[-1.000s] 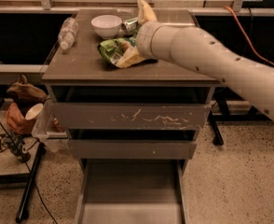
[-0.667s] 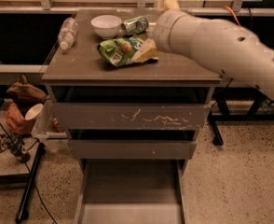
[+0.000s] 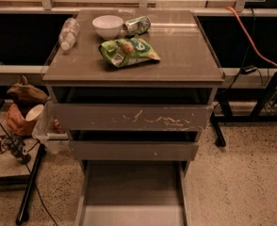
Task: Pick green rice chip bag from bottom drawer and place on counter
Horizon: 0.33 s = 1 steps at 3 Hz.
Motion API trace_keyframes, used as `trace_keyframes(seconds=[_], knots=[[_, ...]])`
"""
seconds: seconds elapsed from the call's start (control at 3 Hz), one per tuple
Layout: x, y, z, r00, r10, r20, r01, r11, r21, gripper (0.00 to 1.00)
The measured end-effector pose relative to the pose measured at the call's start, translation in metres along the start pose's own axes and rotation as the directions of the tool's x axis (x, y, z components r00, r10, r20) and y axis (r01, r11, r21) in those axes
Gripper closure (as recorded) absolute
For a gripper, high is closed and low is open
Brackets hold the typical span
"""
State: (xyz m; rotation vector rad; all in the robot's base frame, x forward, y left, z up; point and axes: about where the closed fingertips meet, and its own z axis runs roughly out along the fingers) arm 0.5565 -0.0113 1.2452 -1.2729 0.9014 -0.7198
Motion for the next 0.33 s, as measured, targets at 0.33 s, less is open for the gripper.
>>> trace_keyframes(seconds=[0.33], knots=[[-0.0261, -0.0473, -0.0181, 0.999, -0.039, 0.016, 0.038, 0.9972, 0.065, 0.00]])
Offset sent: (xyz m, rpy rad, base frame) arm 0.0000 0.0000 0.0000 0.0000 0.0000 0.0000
